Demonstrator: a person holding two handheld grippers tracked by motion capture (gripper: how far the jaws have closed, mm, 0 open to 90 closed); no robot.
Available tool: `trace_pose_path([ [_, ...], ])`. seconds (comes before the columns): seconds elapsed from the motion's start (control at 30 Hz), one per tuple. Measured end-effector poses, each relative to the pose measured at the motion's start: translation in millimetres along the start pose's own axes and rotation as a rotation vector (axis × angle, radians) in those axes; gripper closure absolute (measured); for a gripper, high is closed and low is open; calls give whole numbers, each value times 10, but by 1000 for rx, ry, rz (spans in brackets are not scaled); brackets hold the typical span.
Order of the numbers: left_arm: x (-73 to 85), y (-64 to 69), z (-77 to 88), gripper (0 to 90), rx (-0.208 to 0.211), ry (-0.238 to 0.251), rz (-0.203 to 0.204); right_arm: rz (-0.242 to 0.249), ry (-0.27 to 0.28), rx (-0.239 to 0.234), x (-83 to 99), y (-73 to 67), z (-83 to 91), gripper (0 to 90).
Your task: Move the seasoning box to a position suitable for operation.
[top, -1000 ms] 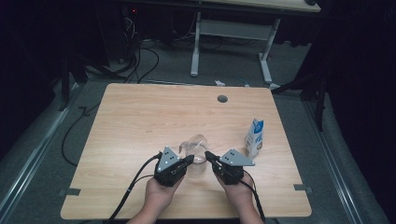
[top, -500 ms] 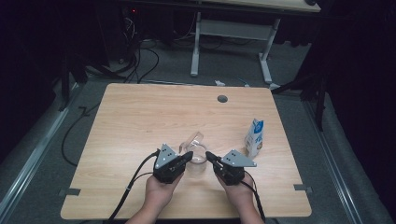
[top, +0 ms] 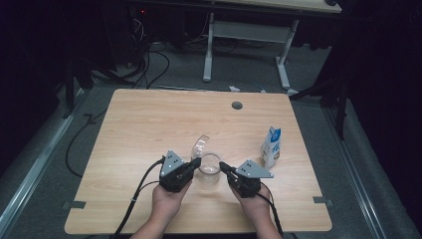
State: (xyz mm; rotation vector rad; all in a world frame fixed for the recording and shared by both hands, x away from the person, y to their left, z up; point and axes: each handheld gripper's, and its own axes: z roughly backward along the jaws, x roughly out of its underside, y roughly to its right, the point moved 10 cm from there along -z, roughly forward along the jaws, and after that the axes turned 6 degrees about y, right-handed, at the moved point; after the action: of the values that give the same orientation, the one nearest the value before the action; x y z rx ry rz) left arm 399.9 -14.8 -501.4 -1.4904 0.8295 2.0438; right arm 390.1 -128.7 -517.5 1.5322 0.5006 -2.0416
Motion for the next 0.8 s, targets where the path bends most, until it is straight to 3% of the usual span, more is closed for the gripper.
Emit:
trace_pose_path([
  [0.4,11,-129,20,900,-30,1,11,6,-1,-2,-1,-2,-3,900],
  [0.57,13,-121,51,897,-20,2,8,8,-3,2,1,-2,-1,900],
  [0.8,141,-146,115,881,-20,-33,-3,10,-3,2,-1,-3,-2,900],
])
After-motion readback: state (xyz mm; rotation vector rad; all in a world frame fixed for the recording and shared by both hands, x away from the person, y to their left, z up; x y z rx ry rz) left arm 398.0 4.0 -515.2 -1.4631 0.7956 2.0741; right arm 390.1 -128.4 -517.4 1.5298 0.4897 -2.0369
